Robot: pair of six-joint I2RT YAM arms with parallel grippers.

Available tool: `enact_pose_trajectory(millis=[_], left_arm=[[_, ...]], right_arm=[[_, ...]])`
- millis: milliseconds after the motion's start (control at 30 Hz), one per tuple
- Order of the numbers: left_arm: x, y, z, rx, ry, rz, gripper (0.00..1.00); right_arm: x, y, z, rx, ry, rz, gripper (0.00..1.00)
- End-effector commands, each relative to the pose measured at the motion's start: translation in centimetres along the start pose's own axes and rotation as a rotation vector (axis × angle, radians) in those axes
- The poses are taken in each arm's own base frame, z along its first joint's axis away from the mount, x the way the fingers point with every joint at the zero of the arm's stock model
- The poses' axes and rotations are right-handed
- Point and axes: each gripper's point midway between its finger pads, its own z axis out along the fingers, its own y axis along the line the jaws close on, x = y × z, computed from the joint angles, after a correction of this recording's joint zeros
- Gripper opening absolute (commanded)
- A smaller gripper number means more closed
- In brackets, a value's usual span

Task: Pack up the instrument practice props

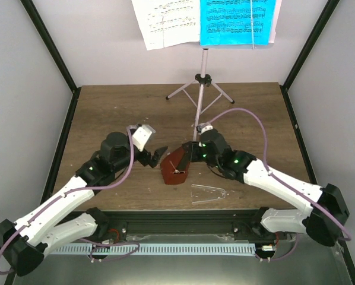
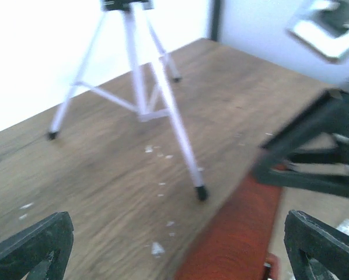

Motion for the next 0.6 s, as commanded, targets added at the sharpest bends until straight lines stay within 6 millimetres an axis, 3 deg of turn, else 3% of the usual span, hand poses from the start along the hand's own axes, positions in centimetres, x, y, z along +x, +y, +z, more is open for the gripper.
enact_pose_trajectory(millis=[0, 133, 233, 400, 467, 567], left_arm=[[-0.7, 5.6, -0.9, -0.230, -0.036, -0.126, 1.00], [-0.4, 8.4, -1.9, -0.362, -0.034, -0.170, 1.00], [-0.3, 9.4, -2.4, -0.422, -0.030, -0.178, 1.00], [-0.4, 10.3, -3.5, -0.492, -0.051, -0.206, 1.00], [-0.5, 10.3, -3.8, -0.495, -0.065, -0.210, 1.00], [-0.7, 10.5, -4.1, -0.506, -0.077, -0.205, 1.00]], right_arm=[[-2.9, 1.3, -0.4, 0.157, -0.115, -0.049, 0.30], [-2.5, 3.1, 0.0, 0.243, -0.151, -0.099, 0.30], [-1.8, 4.8, 1.0, 0.277, -0.158, -0.148, 0.30], [-0.5, 5.7, 2.8, 0.271, -0.131, -0.172, 0.34], [0.0, 6.1, 3.1, 0.234, -0.123, -0.169, 0.41], [-0.1, 7.5, 2.7, 0.133, -0.141, -0.155, 0.61]])
